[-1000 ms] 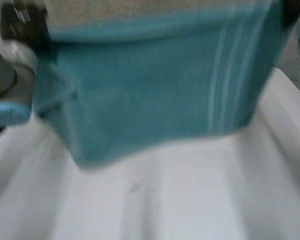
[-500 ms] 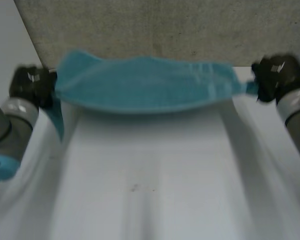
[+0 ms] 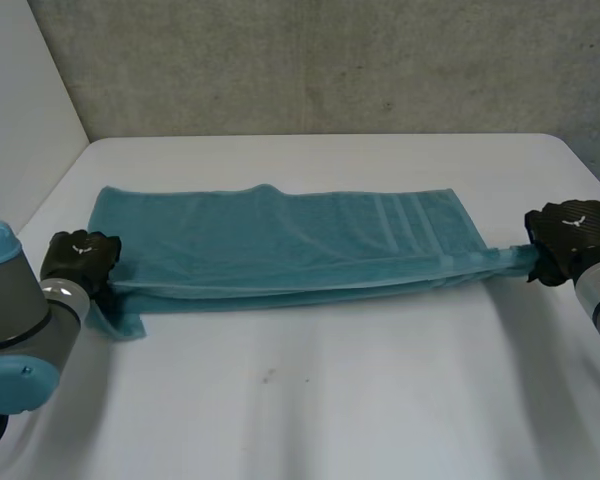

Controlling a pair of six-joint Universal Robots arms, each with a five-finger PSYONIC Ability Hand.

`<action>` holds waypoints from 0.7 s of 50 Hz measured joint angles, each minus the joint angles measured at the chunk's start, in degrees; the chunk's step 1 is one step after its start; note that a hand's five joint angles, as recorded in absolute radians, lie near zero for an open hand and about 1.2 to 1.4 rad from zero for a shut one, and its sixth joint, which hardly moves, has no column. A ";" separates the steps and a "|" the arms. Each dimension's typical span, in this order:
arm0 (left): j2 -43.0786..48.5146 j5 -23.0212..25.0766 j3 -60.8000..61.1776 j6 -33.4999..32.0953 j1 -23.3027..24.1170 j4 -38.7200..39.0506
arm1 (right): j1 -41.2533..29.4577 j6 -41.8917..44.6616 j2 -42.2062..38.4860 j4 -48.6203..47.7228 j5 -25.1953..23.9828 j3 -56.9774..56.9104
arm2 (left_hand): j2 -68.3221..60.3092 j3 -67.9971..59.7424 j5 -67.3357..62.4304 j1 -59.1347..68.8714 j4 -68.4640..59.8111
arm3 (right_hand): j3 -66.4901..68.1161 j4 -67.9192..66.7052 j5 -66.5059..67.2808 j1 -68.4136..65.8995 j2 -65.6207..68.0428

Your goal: Fold the laundry

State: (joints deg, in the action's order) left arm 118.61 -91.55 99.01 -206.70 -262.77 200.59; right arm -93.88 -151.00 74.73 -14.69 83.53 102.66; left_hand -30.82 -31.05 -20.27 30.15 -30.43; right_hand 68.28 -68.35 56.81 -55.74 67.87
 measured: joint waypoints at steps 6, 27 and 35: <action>-0.72 -0.87 0.77 -0.03 -0.65 -0.25 | 2.47 0.21 0.20 0.09 0.17 0.20 | 0.80 0.45 1.20 -0.06 0.87 | 0.00 0.00 0.00 0.00 0.00; -18.45 -3.65 8.53 -1.37 -3.12 -4.12 | 4.06 2.48 3.46 7.04 -0.14 0.57 | -37.84 -37.28 -31.66 37.53 -38.02 | 0.00 0.00 0.00 0.00 0.00; -31.65 0.19 7.23 -3.71 -6.67 -12.90 | 4.05 13.67 10.28 24.05 -0.36 -3.74 | -37.92 -37.35 -31.66 37.53 -38.06 | 0.00 0.00 0.00 0.00 0.00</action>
State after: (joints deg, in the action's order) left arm 86.96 -91.36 106.25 -210.41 -269.43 187.70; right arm -89.83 -137.33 85.00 9.36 83.17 98.92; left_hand -68.74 -68.40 -51.93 67.68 -68.49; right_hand 68.28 -68.35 56.82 -55.74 67.87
